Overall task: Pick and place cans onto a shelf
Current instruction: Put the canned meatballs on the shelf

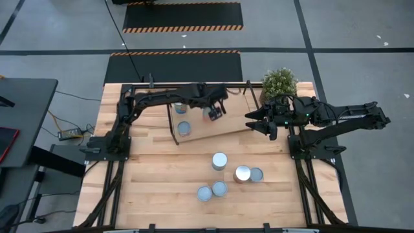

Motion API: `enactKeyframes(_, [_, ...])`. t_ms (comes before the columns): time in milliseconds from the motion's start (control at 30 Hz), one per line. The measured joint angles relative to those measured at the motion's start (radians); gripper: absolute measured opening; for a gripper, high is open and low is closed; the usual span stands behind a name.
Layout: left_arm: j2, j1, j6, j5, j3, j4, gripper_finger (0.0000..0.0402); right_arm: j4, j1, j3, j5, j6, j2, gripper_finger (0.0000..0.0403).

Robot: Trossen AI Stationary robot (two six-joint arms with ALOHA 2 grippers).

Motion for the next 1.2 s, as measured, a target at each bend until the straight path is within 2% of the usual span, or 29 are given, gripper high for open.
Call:
enactKeyframes(133, [0.017, 0.044, -0.092, -0.005, -0.001, 0.01, 0.0379, 0.0, 0.0, 0.0, 0.0, -0.001, 0.0, 0.0281])
enactKeyframes(333, [0.067, 0.069, -0.091, 0.032, -0.002, 0.023, 0.0379, 0.0, 0.0, 0.0, 0.0, 0.001, 0.0, 0.0281])
enactKeyframes(733, [0.065, 0.063, -0.056, -0.015, -0.002, -0.184, 0.0379, 0.0, 0.0, 0.0, -0.002, 0.001, 0.0, 0.0281])
enactKeyframes(933, [0.065, 0.043, -0.049, -0.045, -0.002, -0.235, 0.0379, 0.0, 0.0, 0.0, -0.002, -0.001, 0.0, 0.0281])
enactKeyframes(1200, [0.065, 0.04, -0.045, -0.043, -0.002, -0.343, 0.0379, 0.0, 0.0, 0.0, -0.01, -0.002, 0.0, 0.0281])
